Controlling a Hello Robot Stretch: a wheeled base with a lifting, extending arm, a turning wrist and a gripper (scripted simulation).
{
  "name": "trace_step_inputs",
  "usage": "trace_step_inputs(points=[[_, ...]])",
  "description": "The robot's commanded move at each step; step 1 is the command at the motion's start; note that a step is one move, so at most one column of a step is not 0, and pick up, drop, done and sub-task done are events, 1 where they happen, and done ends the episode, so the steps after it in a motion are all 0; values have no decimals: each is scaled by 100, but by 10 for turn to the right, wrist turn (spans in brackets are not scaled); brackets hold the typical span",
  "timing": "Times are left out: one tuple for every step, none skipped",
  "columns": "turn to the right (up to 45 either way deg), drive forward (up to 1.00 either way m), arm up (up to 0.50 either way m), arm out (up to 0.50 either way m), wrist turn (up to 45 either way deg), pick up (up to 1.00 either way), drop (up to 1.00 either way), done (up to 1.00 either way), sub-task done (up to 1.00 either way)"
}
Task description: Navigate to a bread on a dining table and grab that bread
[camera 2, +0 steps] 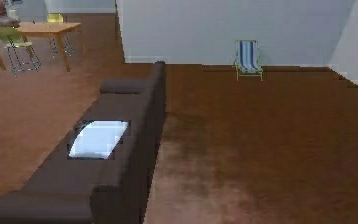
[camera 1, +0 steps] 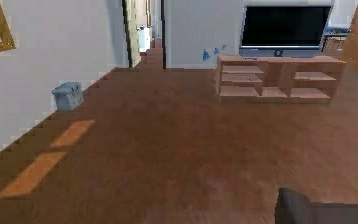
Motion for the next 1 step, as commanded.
trace_step_inputs(points=[[0, 100, 0, 0, 0, 0, 0, 0, 0]])
